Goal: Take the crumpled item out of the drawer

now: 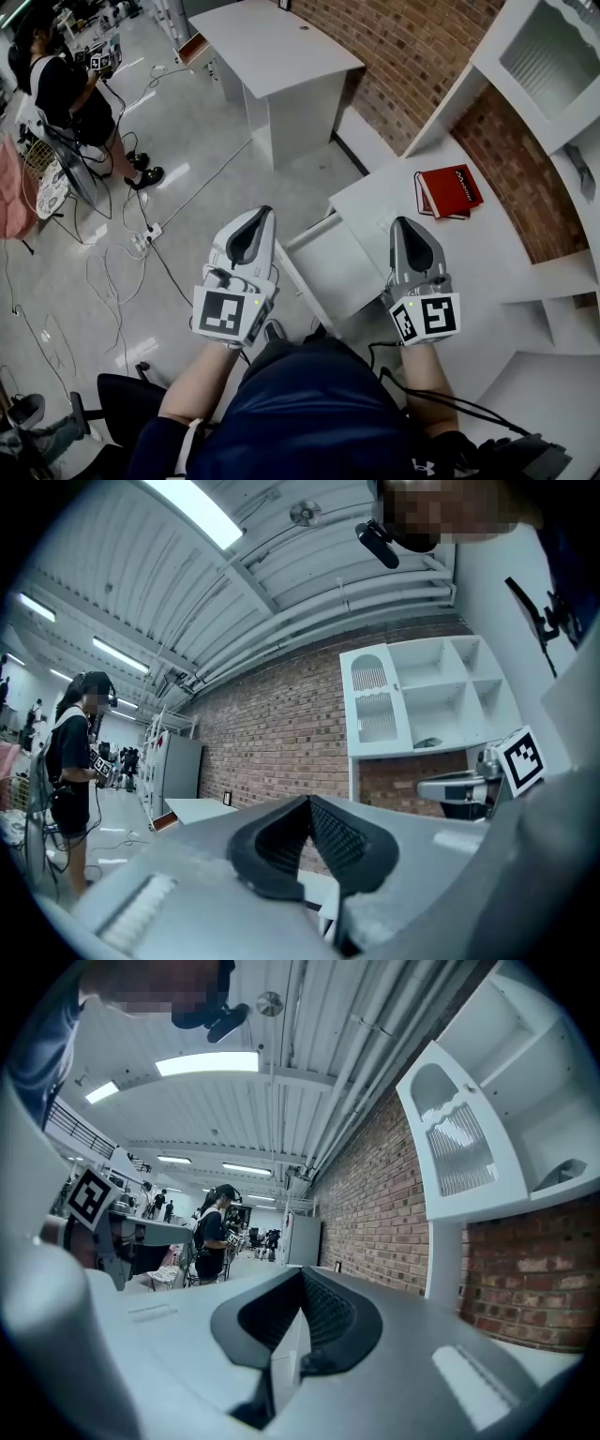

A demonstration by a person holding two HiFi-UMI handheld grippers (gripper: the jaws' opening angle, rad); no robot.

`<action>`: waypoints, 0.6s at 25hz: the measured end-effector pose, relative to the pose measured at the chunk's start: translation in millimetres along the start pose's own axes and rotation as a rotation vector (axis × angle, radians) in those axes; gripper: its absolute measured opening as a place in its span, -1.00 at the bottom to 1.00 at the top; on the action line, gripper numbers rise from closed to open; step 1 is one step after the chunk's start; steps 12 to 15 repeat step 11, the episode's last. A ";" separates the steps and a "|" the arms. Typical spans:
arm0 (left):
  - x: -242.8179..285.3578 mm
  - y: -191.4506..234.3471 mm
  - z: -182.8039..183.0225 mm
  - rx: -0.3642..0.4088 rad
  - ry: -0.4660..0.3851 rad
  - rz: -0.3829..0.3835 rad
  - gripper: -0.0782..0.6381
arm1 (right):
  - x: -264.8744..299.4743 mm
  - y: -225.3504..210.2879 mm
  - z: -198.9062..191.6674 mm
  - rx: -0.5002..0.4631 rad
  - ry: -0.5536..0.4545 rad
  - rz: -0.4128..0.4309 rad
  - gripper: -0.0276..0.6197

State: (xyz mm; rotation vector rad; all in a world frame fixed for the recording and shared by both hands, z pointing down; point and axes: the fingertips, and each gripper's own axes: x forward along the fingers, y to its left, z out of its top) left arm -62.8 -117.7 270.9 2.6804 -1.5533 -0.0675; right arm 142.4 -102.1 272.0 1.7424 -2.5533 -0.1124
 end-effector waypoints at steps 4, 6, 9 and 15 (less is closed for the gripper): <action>0.2 2.2 -1.9 0.000 0.010 -0.005 -0.78 | 0.1 0.0 -1.6 0.005 0.007 -0.010 -0.91; 2.6 2.2 -3.0 0.001 0.012 -0.009 -0.78 | 0.9 -1.4 -2.7 0.007 0.009 -0.014 -0.91; 7.1 1.9 -5.0 0.001 0.017 -0.013 -0.77 | 2.6 -3.9 -4.2 0.009 0.010 -0.017 -0.91; 10.1 1.5 -6.3 0.001 0.020 -0.016 -0.78 | 3.3 -5.4 -5.4 0.011 0.011 -0.018 -0.91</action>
